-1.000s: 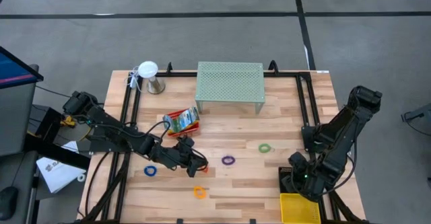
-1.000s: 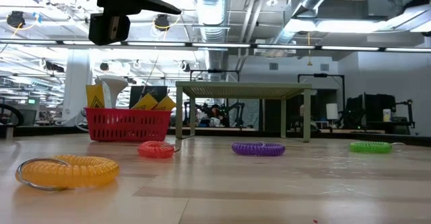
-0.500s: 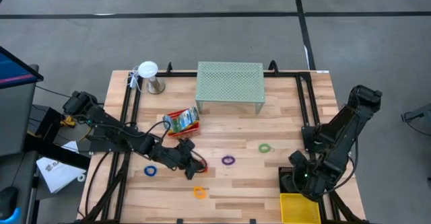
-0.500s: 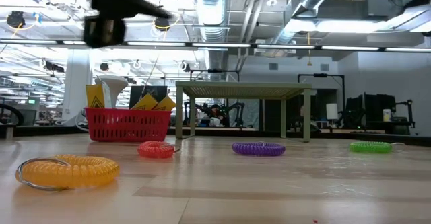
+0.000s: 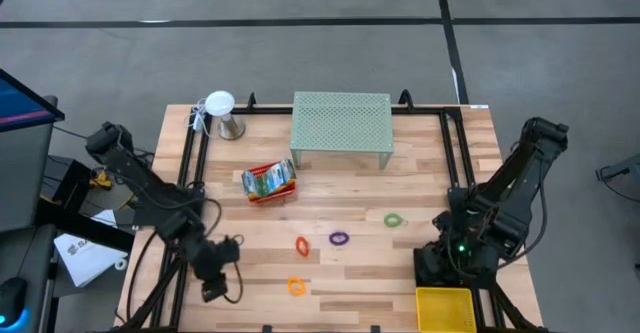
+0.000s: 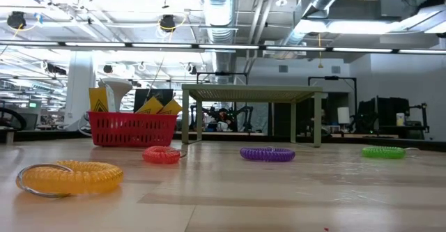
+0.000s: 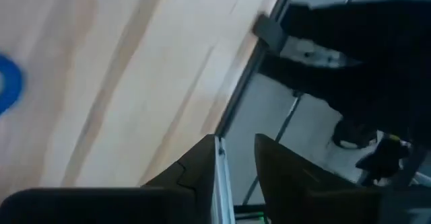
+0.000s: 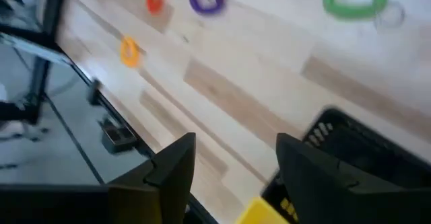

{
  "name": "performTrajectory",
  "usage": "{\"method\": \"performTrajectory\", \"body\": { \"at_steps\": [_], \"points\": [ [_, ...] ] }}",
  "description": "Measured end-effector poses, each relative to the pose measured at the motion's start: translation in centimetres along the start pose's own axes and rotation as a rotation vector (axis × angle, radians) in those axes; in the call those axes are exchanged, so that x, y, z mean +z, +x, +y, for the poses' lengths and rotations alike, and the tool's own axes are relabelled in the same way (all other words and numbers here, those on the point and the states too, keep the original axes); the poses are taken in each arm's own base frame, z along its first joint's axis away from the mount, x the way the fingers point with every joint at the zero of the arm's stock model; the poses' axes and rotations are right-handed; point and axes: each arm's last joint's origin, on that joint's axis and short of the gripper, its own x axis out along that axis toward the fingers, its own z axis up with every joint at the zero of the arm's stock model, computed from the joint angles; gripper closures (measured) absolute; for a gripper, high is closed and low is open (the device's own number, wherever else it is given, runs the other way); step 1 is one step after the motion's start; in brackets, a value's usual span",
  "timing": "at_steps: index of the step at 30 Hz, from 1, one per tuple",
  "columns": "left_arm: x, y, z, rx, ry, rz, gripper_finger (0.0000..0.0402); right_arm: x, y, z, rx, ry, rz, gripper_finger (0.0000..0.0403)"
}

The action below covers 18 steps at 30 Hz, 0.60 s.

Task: Pick & Place Office Desk Supplies
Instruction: Put the blue spring keychain into the yellow bin

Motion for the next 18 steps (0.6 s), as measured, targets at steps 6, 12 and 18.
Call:
{"method": "performTrajectory", "body": {
  "at_steps": [6, 12, 18],
  "points": [
    [2.0, -5.0, 1.8, -0.027, -0.062, -0.244, 0.0253, 1.8, -0.2, 0.4, 0.034, -0.013, -0.060, 0.0200],
    [2.4, -11.4, 4.2, -0.024, -0.092, -0.346, 0.0213, 3.1, -0.4, 0.8, 0.060, -0.026, -0.081, 0.0199],
    [1.8, -12.4, 5.6, 0.086, -0.109, -0.291, 0.0191, 3.6, -0.2, 1.0, 0.064, -0.022, -0.093, 0.0199]
  ]
}}
